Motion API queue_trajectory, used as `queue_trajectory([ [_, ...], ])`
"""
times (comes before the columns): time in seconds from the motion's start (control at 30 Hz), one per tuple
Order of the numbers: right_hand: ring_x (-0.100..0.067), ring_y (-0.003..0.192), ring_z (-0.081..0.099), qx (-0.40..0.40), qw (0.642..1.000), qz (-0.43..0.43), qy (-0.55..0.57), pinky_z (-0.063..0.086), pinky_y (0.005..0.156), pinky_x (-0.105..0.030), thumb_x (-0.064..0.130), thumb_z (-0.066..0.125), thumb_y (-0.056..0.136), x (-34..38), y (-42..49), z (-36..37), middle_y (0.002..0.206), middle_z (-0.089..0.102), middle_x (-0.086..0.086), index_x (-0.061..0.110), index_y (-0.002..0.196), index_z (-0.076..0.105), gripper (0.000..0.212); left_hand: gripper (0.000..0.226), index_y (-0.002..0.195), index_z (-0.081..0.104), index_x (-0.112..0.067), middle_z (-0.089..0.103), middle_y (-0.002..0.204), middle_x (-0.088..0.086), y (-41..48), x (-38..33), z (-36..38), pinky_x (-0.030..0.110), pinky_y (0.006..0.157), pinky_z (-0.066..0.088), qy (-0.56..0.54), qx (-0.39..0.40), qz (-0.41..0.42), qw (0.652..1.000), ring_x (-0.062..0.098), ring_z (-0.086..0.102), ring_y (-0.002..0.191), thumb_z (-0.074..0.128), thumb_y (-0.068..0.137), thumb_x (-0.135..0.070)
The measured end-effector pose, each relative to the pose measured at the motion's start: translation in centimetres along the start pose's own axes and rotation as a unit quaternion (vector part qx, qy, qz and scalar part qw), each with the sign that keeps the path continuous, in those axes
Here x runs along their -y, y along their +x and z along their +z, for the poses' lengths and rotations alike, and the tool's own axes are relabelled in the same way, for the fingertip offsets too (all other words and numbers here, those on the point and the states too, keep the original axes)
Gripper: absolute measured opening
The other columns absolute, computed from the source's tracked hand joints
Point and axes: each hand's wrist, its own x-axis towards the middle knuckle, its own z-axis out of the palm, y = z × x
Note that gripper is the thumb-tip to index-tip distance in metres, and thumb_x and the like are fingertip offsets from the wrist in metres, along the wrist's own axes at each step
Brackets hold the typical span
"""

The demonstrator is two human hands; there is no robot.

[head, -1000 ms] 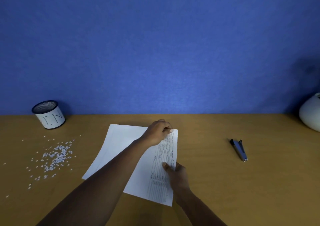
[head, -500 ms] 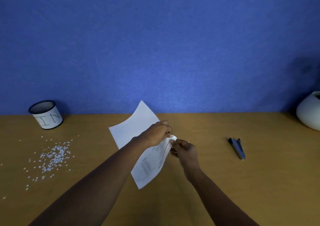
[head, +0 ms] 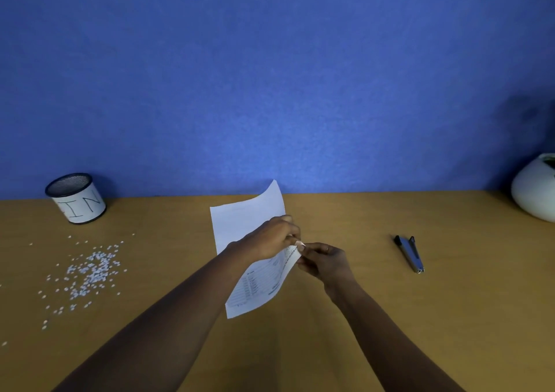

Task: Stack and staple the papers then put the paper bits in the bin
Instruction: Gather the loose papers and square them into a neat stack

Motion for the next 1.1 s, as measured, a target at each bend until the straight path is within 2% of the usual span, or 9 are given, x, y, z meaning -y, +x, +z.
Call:
queue_trajectory([
  [0.2, -0.014, 0.057, 0.057, -0.033, 0.999, 0.000, 0.027, 0.055, 0.053, -0.016, 0.001, 0.066, 0.082, 0.0, -0.2, -0.1, 0.068, 0.062, -0.009, 0.003, 0.074, 0.064, 0.008, 0.024, 0.113, 0.057, -0.005, 0.052, 0.118, 0.005, -0.5, 0.0, 1.6, 0.024, 0.082, 0.045, -0.089, -0.115, -0.023, 0.989, 0.022, 0.059, 0.095, 0.058, 0.089, -0.010],
  [0.3, -0.011, 0.050, 0.058, -0.058, 0.994, 0.016, 0.093, 0.055, 0.051, -0.015, 0.000, 0.066, 0.081, 0.0, -0.1, -0.3, 0.066, 0.060, -0.009, 0.002, 0.073, 0.062, 0.010, 0.016, 0.101, 0.061, -0.002, 0.051, 0.102, 0.000, -1.2, -0.6, 3.1, 0.019, 0.073, 0.045, -0.136, -0.274, -0.076, 0.949, 0.015, 0.056, 0.078, 0.061, 0.086, -0.008],
  [0.37, -0.008, 0.044, 0.059, -0.075, 0.987, 0.028, 0.140, 0.054, 0.049, -0.014, -0.002, 0.064, 0.082, -0.1, 0.0, -0.3, 0.062, 0.060, -0.008, 0.002, 0.072, 0.060, 0.011, 0.012, 0.081, 0.064, 0.000, 0.057, 0.080, 0.000, -2.0, -1.4, 4.1, 0.023, 0.067, 0.045, -0.185, -0.325, -0.140, 0.917, 0.013, 0.054, 0.066, 0.062, 0.086, -0.011],
  [0.47, -0.008, 0.038, 0.060, -0.094, 0.974, 0.043, 0.201, 0.053, 0.046, -0.015, -0.005, 0.062, 0.082, -0.5, -0.1, -0.2, 0.048, 0.064, -0.004, 0.000, 0.073, 0.060, 0.011, 0.037, 0.054, 0.059, -0.009, 0.054, 0.042, -0.008, -3.2, -3.0, 5.6, 0.022, 0.056, 0.045, -0.275, -0.237, -0.237, 0.901, 0.005, 0.051, 0.042, 0.059, 0.089, -0.023],
  [0.53, -0.010, 0.037, 0.060, -0.100, 0.971, 0.050, 0.210, 0.053, 0.044, -0.016, -0.005, 0.062, 0.082, -0.8, -0.3, -0.2, 0.048, 0.064, -0.006, -0.001, 0.075, 0.060, 0.009, 0.039, 0.050, 0.061, -0.015, 0.054, 0.034, -0.008, -3.7, -4.1, 6.7, 0.015, 0.044, 0.040, -0.361, -0.185, -0.297, 0.864, 0.004, 0.049, 0.034, 0.060, 0.088, -0.026],
  [0.67, -0.009, 0.040, 0.060, -0.117, 0.972, 0.070, 0.190, 0.048, 0.038, -0.016, 0.001, 0.063, 0.084, -1.1, -1.0, -0.2, 0.067, 0.062, -0.009, 0.003, 0.075, 0.062, 0.009, 0.029, 0.064, 0.067, -0.008, 0.065, 0.049, -0.001, -4.1, -5.6, 9.0, 0.024, 0.055, 0.045, -0.578, -0.138, -0.368, 0.715, 0.014, 0.059, 0.054, 0.062, 0.087, -0.025],
  [0.8, -0.019, 0.062, 0.059, -0.115, 0.972, 0.067, 0.195, 0.053, 0.045, -0.015, -0.002, 0.061, 0.084, -1.4, -1.4, -0.2, 0.073, 0.061, -0.013, 0.000, 0.076, 0.061, 0.008, 0.017, 0.085, 0.064, -0.002, 0.064, 0.067, 0.007, -4.0, -5.7, 9.2, 0.026, 0.060, 0.049, -0.688, -0.187, -0.395, 0.579, 0.016, 0.059, 0.063, 0.060, 0.089, -0.018],
  [0.9, -0.017, 0.055, 0.061, -0.118, 0.974, 0.074, 0.181, 0.053, 0.045, -0.016, -0.002, 0.062, 0.084, -2.1, -1.9, -0.1, 0.065, 0.063, -0.013, 0.000, 0.073, 0.062, 0.011, 0.020, 0.104, 0.060, -0.001, 0.066, 0.082, 0.010, -4.0, -5.1, 8.8, 0.022, 0.050, 0.053, -0.706, -0.241, -0.383, 0.546, 0.017, 0.063, 0.070, 0.058, 0.090, -0.016],
  [1.1, -0.011, 0.037, 0.061, -0.113, 0.971, 0.099, 0.187, 0.051, 0.041, -0.016, -0.003, 0.061, 0.084, -3.6, -2.3, -0.1, 0.043, 0.063, -0.005, -0.001, 0.069, 0.060, 0.015, 0.022, 0.111, 0.053, -0.008, 0.062, 0.089, 0.007, -4.6, -4.2, 8.6, 0.017, 0.052, 0.054, -0.697, -0.287, -0.360, 0.550, 0.016, 0.061, 0.073, 0.054, 0.090, -0.002],
])
